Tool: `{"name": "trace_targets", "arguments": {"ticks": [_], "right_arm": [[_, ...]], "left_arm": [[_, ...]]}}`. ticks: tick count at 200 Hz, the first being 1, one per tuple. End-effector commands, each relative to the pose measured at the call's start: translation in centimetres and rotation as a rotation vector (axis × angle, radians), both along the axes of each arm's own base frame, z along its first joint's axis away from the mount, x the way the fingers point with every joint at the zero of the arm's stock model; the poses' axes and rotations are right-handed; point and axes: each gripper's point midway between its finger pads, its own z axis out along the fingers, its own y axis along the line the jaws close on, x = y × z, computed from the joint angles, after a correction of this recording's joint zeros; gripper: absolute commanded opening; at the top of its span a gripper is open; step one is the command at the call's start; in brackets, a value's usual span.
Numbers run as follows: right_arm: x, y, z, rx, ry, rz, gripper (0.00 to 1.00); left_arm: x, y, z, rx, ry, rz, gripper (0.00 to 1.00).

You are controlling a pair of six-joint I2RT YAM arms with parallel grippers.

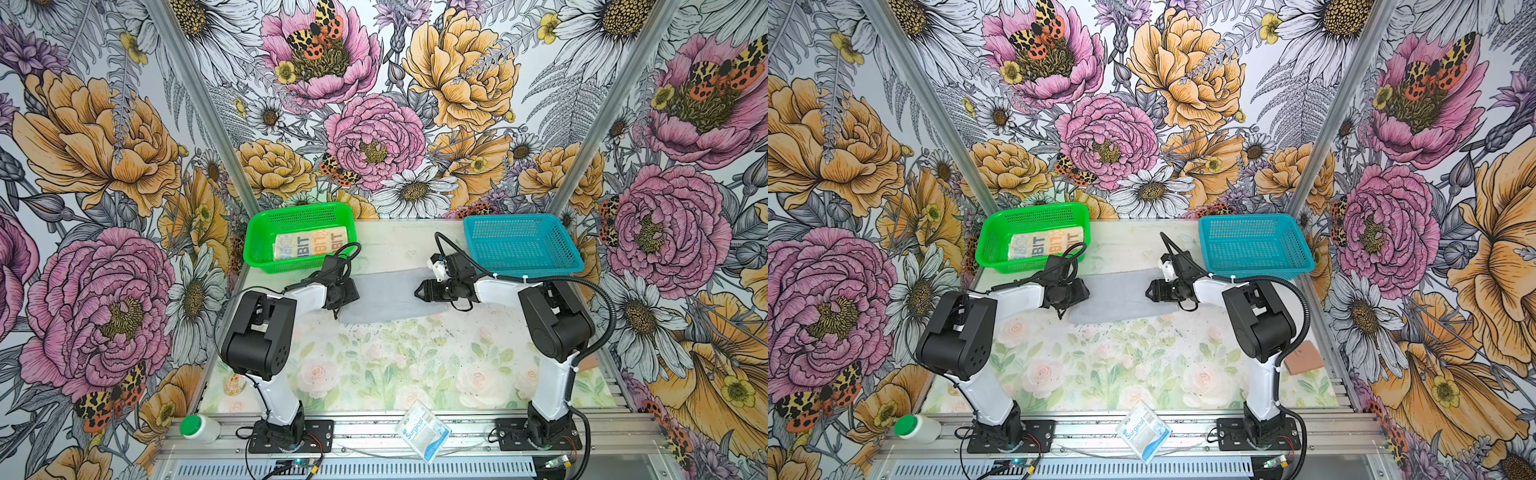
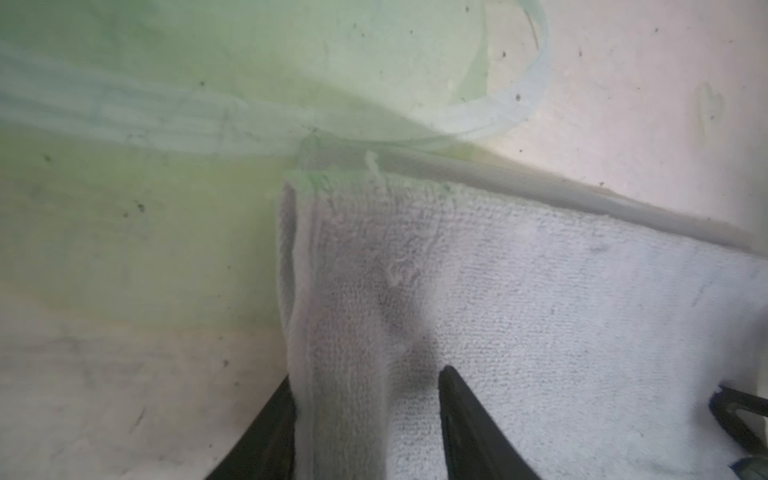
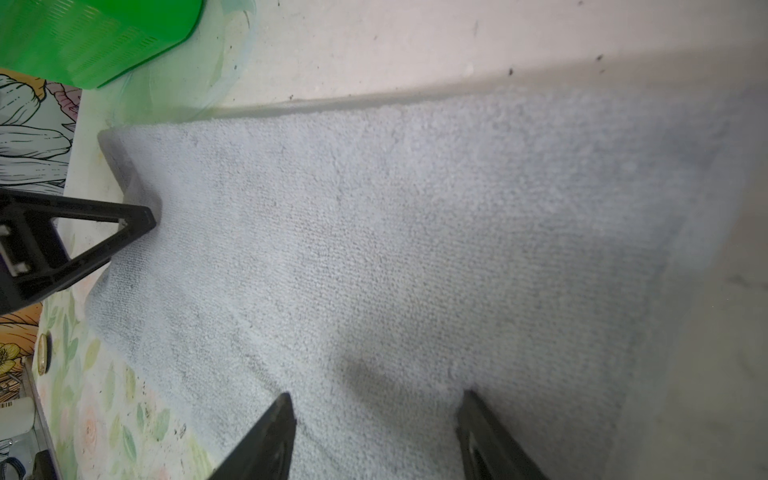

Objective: Fold and stack the towels
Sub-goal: 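Lift the towel toward the green basket with the left gripper while the right retracts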

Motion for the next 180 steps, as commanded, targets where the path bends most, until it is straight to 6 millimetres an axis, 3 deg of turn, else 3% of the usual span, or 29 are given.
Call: {"name": "trace_targets", "arguments": {"ticks": [1,10,13,21,51,93,133,166,173,180], "right_arm": [[-0.9,-1.1,-0.5,-0.035,0.044,-0.035,0.65],[-0.9,-1.2,-0.4,-0.034,0.041,-0.036,0.65],[-0.9,-1.2,-0.3,-0.034,0.041,-0.037,0.65],[-0.9,-1.1,-0.1,-0.030,0.036,-0.036,0.65],[-1.4,-0.8,2.8,0.021,-0.049,-0.029,0.70],[-3.9,-0.5,7.8,0.211,-0.164,-0.063,0.81],[-6.7,0.6,9.4,0.289,-0.155,-0.039,0.85],[-8.1,1.9,11.2,0.309,-0.181,0.003,0.90],[-8.2,2.2,11.7,0.310,-0.187,0.012,0.99],[-8.4,2.4,12.1,0.312,-0.194,0.018,1.00]], "left_arm": [[0.2,-2.6,-0.3,-0.041,0.010,-0.040,0.45],[0.8,-3.2,0.5,-0.049,-0.009,-0.048,0.38],[0.7,-3.3,-0.5,-0.042,0.012,-0.050,0.35],[1.3,-3.8,-0.2,-0.043,0.001,-0.056,0.26],[4.3,-4.4,3.0,-0.001,-0.044,-0.102,0.00],[9.0,-3.9,8.5,0.257,-0.019,-0.277,0.00],[13.2,-1.8,12.9,0.524,-0.049,-0.311,0.00],[16.3,-1.0,16.3,0.551,-0.153,-0.283,0.00],[16.8,-0.7,16.8,0.552,-0.169,-0.275,0.00],[17.2,-0.1,17.2,0.558,-0.178,-0.264,0.00]]}}
